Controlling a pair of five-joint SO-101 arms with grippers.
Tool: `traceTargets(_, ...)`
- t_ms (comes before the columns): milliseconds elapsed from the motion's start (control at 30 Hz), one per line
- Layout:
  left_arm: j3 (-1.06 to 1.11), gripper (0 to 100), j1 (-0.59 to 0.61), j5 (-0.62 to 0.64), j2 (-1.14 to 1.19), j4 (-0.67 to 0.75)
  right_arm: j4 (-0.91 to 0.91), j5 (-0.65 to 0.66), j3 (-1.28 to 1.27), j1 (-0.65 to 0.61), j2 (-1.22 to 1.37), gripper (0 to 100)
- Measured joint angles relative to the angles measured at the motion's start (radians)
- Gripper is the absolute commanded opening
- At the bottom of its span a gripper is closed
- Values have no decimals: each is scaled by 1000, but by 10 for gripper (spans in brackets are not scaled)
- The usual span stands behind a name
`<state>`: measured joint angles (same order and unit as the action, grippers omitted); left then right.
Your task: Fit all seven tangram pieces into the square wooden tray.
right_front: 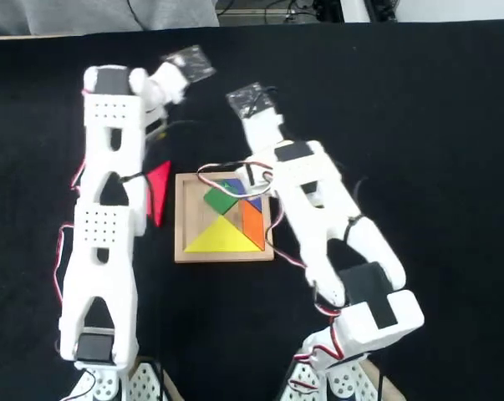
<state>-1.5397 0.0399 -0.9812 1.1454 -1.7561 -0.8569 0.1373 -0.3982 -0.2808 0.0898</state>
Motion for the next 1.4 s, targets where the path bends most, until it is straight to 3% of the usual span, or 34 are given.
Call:
traceTargets(133, 233, 66, -100, 5, -227, 0, 0, -12, 0, 66, 0, 45)
traceTargets(333, 781, 65, -233, -51, -629, 5, 0, -84, 2, 152, 0, 45)
traceTargets(467, 1109, 69, -255, -61, -796, 167, 0, -91, 3, 199, 0, 45)
traceTargets(633, 1428, 69, -253, -63, -829, 440, 0, -91, 3, 265, 0, 45)
traceTargets(767, 1544, 69, -253, -84, -829, 569, 8, -91, 3, 315, 0, 45)
traceTargets(1233, 1588, 70, -270, -133, -829, 657, 69, -158, 3, 385, 0, 45)
traceTargets(1400, 1590, 185, -284, -133, -829, 657, 69, -166, 3, 387, 0, 45)
